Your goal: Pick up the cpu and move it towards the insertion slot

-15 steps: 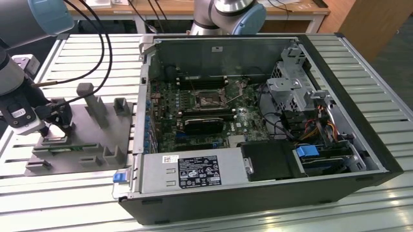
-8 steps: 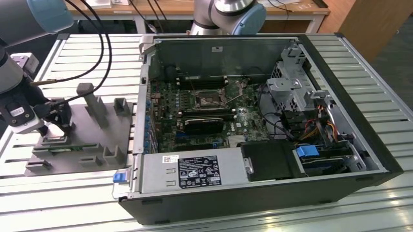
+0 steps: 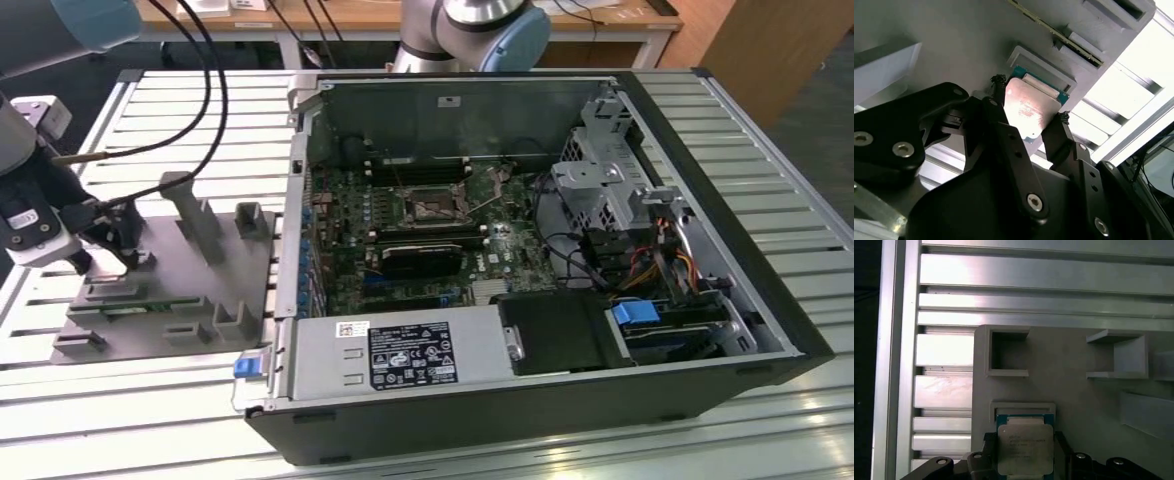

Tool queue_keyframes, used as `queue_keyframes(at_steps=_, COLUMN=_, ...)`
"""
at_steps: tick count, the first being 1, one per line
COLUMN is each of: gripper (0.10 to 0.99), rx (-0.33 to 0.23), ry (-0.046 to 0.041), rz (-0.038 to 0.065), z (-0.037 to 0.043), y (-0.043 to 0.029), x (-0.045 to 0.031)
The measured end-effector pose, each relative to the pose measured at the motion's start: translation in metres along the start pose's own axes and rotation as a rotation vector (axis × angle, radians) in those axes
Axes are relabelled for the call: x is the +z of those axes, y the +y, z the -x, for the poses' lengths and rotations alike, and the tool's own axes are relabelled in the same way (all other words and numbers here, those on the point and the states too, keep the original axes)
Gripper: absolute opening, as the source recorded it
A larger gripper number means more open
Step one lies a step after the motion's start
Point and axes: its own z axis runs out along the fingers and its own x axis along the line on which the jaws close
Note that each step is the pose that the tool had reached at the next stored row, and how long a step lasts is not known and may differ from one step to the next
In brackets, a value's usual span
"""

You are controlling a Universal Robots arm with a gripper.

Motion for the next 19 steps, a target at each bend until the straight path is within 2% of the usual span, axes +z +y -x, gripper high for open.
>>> queue_keyframes(at_steps=10, gripper=0.541, rx=0.0, ry=-0.0001, rz=0.0, z=0.001, y=0.0011, x=-0.0225)
queue_keyframes(at_steps=19, gripper=0.541, rx=0.0, ry=-0.0005, rz=0.0, z=0.0022, y=0.0024, x=-0.0484)
